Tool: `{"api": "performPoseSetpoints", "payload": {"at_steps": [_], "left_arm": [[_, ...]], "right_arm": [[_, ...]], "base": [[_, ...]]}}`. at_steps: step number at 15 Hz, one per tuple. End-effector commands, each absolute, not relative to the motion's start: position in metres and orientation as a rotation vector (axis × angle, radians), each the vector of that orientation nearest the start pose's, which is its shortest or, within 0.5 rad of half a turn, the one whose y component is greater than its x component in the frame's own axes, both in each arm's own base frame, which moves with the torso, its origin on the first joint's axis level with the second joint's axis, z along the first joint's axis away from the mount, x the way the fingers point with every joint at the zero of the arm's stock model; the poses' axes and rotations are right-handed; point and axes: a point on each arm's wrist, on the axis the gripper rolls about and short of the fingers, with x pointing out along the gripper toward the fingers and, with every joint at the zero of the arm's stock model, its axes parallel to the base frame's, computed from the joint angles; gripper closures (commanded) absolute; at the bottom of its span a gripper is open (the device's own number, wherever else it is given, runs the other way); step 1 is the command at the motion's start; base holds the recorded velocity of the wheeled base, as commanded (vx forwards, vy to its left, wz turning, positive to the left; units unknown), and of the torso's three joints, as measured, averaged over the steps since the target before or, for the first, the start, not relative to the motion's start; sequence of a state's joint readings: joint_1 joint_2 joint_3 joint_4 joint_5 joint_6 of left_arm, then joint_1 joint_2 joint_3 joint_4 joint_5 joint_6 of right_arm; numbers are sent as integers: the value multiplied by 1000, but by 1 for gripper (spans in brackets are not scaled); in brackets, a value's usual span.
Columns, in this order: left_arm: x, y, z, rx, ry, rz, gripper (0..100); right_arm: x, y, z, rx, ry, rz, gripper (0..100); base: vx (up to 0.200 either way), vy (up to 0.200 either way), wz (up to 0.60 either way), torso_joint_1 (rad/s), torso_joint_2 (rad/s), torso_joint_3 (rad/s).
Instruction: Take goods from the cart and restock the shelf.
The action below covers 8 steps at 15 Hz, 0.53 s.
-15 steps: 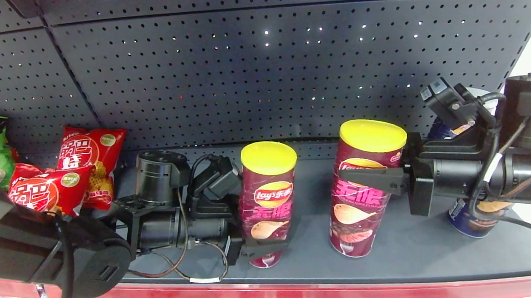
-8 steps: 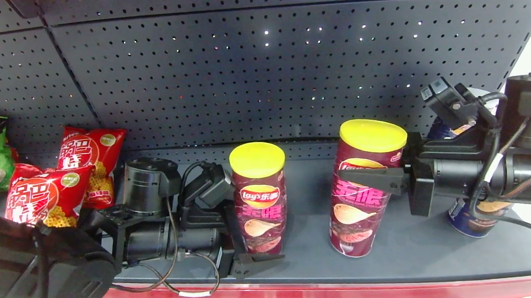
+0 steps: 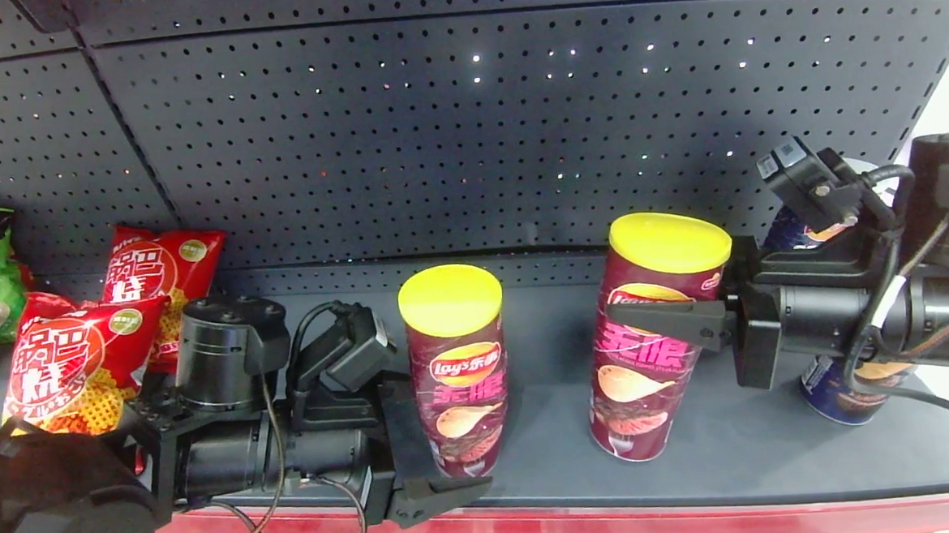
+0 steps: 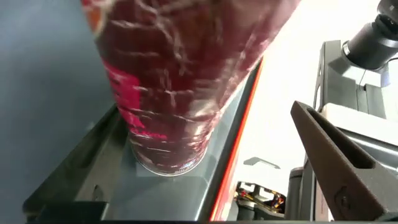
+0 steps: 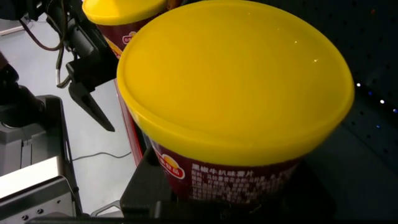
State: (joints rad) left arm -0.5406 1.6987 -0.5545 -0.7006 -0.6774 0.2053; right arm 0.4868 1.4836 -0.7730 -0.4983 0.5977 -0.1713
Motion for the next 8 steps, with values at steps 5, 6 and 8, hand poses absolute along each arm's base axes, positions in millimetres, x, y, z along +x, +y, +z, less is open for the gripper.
{"api": "performPoseSetpoints", "payload": {"at_steps": [5,6,8], "left_arm": [[227,-125,119,134,400,-1098,0],[228,-118,115,127,417,-1071,0],[226,-109,112,118,434,-1047,0]], "right_arm": [[215,128,223,-142,121,1096,100],[215,128,223,-142,121,1098,100],[216,129,223,-142,124,1098,100]], "base": [[0,0,0,0,0,0],[0,0,0,0,0,0],[0,0,0,0,0,0]]}}
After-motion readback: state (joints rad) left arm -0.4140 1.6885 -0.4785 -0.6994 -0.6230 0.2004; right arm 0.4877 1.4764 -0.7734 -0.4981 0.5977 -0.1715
